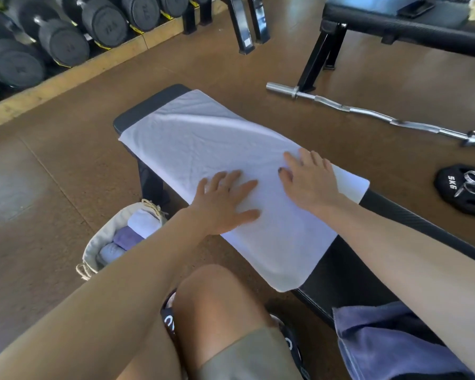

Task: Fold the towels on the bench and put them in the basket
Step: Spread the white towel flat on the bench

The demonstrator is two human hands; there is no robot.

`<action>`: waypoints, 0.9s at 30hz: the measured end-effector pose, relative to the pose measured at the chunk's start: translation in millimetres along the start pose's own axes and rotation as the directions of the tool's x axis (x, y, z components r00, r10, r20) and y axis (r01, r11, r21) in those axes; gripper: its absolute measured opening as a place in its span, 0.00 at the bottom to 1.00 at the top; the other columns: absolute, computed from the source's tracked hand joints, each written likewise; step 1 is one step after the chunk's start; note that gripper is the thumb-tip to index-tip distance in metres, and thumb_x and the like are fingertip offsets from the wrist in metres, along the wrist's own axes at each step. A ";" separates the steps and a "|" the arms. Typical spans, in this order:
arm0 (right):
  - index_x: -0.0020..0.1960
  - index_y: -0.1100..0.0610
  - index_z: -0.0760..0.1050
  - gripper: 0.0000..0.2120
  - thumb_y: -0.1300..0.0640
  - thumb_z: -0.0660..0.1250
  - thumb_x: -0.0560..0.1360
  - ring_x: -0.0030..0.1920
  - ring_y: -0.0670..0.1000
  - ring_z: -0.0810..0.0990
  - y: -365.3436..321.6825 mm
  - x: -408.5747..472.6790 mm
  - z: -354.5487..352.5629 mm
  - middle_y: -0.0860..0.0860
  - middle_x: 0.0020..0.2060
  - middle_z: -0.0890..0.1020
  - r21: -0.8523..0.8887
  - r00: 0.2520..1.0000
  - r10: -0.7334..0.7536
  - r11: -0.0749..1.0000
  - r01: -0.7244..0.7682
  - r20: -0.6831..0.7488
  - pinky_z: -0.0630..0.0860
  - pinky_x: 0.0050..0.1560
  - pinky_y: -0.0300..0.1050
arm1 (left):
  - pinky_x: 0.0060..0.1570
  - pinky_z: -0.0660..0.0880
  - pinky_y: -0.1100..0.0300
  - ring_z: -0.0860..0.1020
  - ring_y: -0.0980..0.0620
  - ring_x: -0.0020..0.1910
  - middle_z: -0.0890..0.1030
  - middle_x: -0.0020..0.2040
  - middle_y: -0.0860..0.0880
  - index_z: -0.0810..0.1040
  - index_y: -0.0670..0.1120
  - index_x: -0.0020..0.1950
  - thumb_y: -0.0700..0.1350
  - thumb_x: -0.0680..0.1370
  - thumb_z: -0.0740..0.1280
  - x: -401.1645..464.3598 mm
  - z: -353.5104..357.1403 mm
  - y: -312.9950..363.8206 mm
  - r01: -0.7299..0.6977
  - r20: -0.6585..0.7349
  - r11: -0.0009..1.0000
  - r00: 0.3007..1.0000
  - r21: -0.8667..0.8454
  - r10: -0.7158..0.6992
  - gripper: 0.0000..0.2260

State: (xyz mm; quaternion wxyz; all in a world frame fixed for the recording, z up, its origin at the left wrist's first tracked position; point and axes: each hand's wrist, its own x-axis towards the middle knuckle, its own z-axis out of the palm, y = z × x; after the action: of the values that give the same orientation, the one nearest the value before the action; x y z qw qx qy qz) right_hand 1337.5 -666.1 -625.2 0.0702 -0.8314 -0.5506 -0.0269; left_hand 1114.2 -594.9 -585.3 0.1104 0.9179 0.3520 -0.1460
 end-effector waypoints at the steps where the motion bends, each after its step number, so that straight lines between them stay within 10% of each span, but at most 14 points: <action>1: 0.73 0.50 0.66 0.25 0.42 0.49 0.81 0.65 0.62 0.70 -3.6 7.4 -0.2 0.58 0.67 0.72 0.002 1.000 -0.003 1.000 0.003 -0.023 0.66 0.64 0.58 | 0.77 0.48 0.43 0.49 0.45 0.79 0.49 0.81 0.51 0.48 0.65 0.80 0.72 0.77 0.53 6.6 -4.4 -1.4 -0.007 -0.077 1.000 0.997 -0.011 0.006 0.34; 4: 0.75 0.50 0.66 0.23 0.44 0.54 0.82 0.66 0.61 0.70 -19.2 31.2 3.7 0.57 0.67 0.72 0.046 0.995 -0.094 0.994 0.096 -0.031 0.66 0.65 0.57 | 0.75 0.54 0.44 0.56 0.42 0.77 0.55 0.79 0.47 0.51 0.60 0.81 0.71 0.78 0.54 27.9 -17.4 -4.6 0.031 -0.330 1.000 0.943 0.004 -0.028 0.34; 10: 0.73 0.54 0.69 0.28 0.42 0.46 0.80 0.59 0.63 0.75 -50.9 89.5 7.8 0.59 0.59 0.77 0.038 0.990 -0.115 0.992 0.118 -0.078 0.68 0.62 0.58 | 0.76 0.39 0.38 0.37 0.47 0.80 0.38 0.82 0.52 0.41 0.65 0.80 0.77 0.74 0.49 41.4 -4.3 -34.3 0.127 -0.083 0.988 0.987 -0.084 -0.134 0.39; 17: 0.66 0.52 0.73 0.29 0.43 0.42 0.77 0.67 0.58 0.71 -126.6 182.6 19.2 0.53 0.64 0.75 0.134 0.940 -0.337 0.936 0.327 0.059 0.67 0.65 0.54 | 0.77 0.43 0.41 0.44 0.45 0.81 0.43 0.83 0.49 0.43 0.63 0.80 0.75 0.75 0.49 54.7 -10.1 -64.8 0.223 -0.246 0.967 0.937 -0.122 -0.247 0.37; 27: 0.63 0.53 0.78 0.17 0.52 0.53 0.83 0.64 0.59 0.76 -161.7 277.6 19.1 0.56 0.65 0.78 0.475 0.958 -0.191 0.877 0.070 0.213 0.73 0.61 0.48 | 0.73 0.34 0.35 0.31 0.44 0.79 0.31 0.80 0.49 0.36 0.62 0.79 0.78 0.73 0.48 63.7 -9.2 -74.3 0.233 -0.088 0.963 0.965 -0.135 -0.246 0.41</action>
State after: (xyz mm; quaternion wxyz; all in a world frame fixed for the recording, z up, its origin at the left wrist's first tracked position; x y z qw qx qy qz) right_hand 1297.1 -348.2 -596.1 0.1932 -0.7478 -0.6007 0.2068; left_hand 1110.7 -498.9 -606.2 0.1302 0.8662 0.4742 -0.0885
